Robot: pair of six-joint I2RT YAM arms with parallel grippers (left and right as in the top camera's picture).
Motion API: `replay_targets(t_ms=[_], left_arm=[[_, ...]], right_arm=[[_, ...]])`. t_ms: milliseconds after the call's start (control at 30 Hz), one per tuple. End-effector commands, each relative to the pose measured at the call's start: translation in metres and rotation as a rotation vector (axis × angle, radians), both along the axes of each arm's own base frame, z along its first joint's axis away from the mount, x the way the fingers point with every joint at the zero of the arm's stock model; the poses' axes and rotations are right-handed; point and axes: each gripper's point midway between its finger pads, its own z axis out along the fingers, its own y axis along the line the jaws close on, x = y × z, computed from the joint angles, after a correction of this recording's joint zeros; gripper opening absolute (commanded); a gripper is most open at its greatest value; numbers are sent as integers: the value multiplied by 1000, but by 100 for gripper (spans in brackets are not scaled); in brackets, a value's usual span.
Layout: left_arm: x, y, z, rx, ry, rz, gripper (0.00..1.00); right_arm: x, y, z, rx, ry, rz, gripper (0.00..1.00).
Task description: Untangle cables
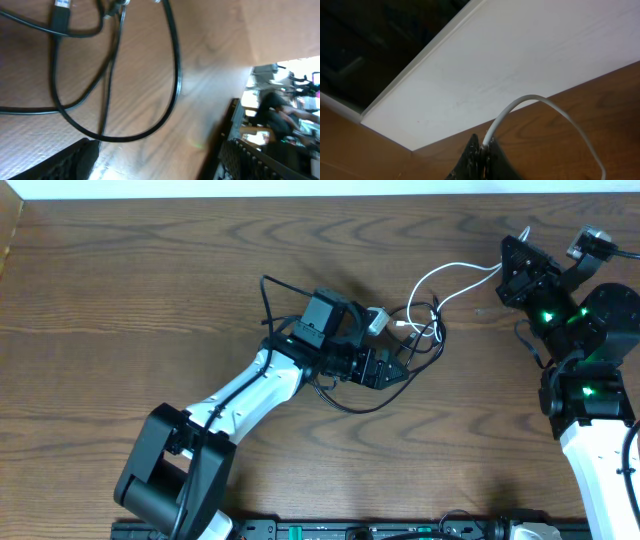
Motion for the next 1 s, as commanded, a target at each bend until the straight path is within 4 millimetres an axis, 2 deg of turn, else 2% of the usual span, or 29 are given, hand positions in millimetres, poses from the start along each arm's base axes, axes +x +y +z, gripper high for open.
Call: replay_targets(t_ms=[0, 133, 300, 567, 600, 667, 700, 733, 833, 867, 967], left_arm=[[10, 2, -15, 106, -80, 50, 84], [19, -1, -22, 181, -165, 97, 84], [27, -15, -16, 194, -277, 122, 84], [27, -23, -25, 260, -342, 147, 82], [27, -22, -28, 275, -344, 152, 78], [28, -20, -32, 291, -343, 158, 63], [30, -18, -34, 303, -345, 165, 54], [31, -14, -37, 327, -348, 179, 36], [36, -2, -41, 386, -355, 214, 11], [37, 4, -44, 411, -350, 224, 8], [36, 31, -54, 518, -318, 258, 8]], right_arm=[[-5, 3, 12, 1, -29, 13, 1], [-5, 3, 13, 1, -29, 13, 1], [-5, 3, 12, 2, -29, 14, 1], [-5, 4, 13, 2, -29, 18, 1], [-5, 4, 12, 2, -29, 21, 1], [-5, 5, 13, 3, -29, 26, 1], [-5, 6, 13, 3, -29, 29, 1], [-5, 6, 13, 3, -29, 30, 1], [-5, 6, 13, 2, -29, 29, 1], [-5, 6, 13, 2, -29, 28, 1], [-4, -2, 13, -30, -40, -1, 1]])
